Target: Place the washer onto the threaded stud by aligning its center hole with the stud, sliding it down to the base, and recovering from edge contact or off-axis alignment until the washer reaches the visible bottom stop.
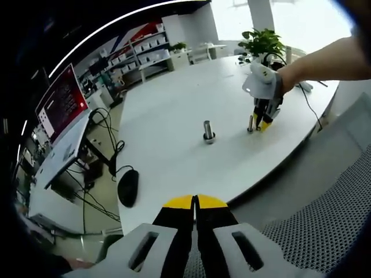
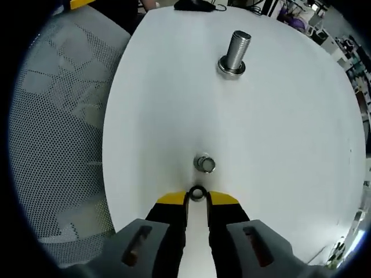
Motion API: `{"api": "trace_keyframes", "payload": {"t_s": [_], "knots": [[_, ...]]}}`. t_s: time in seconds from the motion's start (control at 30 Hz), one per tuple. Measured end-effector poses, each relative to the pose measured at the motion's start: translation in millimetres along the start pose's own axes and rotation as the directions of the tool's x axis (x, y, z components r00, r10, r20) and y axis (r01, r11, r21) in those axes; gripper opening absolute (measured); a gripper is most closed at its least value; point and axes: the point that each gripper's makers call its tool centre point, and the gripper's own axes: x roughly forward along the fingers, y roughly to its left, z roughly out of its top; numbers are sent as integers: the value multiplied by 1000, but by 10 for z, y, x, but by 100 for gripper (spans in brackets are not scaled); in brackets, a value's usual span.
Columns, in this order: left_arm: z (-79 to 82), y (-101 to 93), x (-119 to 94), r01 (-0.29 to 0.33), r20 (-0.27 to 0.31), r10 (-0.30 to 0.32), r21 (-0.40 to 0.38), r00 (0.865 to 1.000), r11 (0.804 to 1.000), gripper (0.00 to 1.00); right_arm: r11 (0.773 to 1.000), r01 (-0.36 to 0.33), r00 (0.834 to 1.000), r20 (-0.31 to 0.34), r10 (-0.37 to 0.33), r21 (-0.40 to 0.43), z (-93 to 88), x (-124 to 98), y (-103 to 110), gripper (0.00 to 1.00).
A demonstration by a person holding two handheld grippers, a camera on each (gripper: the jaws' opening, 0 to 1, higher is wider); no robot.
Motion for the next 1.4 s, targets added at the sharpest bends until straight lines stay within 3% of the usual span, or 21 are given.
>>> {"api": "trace_keyframes", "payload": {"t_s": [0.17, 0.33, 0.5, 0.63, 0.73, 1.2, 1.4], "knots": [[13, 1, -2, -3, 8, 3, 4, 1000, 1000, 0, 1000, 16, 1000, 10, -16, -10, -11, -2, -9, 14], [8, 5, -2, -3, 6, 3, 2, 1000, 1000, 0, 997, 7, 999, 48, -11, 83, -15, 8, -58, 14], [0, 10, 1, -2, 4, 2, 3, 1000, 1000, 0, 996, 17, 1000, 23, -19, 84, -37, -35, -10, 14], [-6, 1, 2, 1, -1, -1, 6, 1000, 1000, 0, 994, -9, 998, 70, 1, 112, 64, -142, 27, 14], [-61, -45, 18, 26, -40, -25, 21, 999, 999, 0, 993, -5, 996, 85, -5, 118, 108, -223, 9, 14], [-44, -38, 11, 25, -19, -25, 21, 1000, 999, 0, 991, 36, 990, 132, -53, 131, 279, -596, -102, 14], [-1, -30, 12, 26, 8, -26, 6, 1000, 1000, 0, 991, 31, 988, 149, -50, 131, 355, -630, -119, 14]]}}
